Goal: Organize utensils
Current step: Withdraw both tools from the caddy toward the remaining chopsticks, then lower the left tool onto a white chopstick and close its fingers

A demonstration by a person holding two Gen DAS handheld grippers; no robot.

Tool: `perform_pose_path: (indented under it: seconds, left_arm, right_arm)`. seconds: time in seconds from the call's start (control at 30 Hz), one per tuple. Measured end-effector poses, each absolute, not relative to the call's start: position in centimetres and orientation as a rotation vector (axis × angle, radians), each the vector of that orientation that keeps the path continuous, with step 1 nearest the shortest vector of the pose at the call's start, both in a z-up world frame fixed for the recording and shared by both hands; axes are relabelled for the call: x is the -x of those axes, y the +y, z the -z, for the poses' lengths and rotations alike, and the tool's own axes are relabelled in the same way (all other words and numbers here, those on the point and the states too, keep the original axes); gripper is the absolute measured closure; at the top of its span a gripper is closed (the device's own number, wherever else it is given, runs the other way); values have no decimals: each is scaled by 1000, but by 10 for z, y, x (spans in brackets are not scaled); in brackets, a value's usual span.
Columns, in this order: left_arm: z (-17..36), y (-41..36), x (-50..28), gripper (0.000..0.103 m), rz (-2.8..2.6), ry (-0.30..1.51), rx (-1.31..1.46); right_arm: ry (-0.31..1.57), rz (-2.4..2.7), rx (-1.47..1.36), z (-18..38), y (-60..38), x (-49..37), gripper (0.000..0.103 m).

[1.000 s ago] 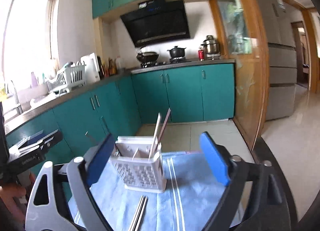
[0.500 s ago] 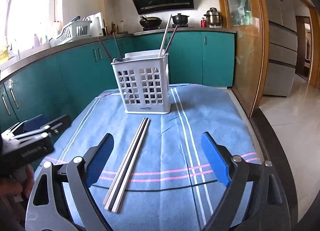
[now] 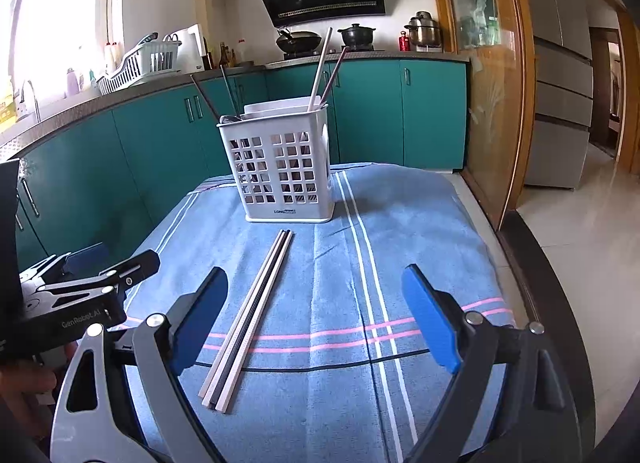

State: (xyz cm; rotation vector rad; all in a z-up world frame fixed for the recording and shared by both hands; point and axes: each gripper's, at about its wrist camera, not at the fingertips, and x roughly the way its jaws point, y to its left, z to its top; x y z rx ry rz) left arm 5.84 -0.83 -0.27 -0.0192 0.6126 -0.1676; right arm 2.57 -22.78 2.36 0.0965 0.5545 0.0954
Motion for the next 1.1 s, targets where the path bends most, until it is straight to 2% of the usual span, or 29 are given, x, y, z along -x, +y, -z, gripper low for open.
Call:
perform_pose_path:
  seconds: [0.27, 0.4, 0.43, 0.5, 0.6, 0.9, 1.1]
  left_arm:
    - [8, -15, -62, 14, 202, 650, 15]
    - [14, -22, -70, 29, 238, 699, 15]
    - [17, -24, -74, 39, 244, 713, 14]
    - [25, -30, -83, 52, 270, 760, 12]
    - [33, -40, -93, 63, 290, 792, 2]
    - [61, -69, -117, 85, 338, 907, -61]
    - [70, -79, -118, 85, 360, 923, -87]
  right_arm:
    - [554, -93, -98, -23, -228, -27, 16]
    - [556, -81, -104, -24, -230, -29, 16]
    - [557, -77, -110, -24, -232, -30, 16]
    - [567, -63, -130, -23, -237, -33, 16]
    - [588, -56, -150, -21, -241, -38, 16]
    - [613, -53, -162, -16, -248, -39, 16]
    - [626, -64, -162, -14, -249, -39, 16]
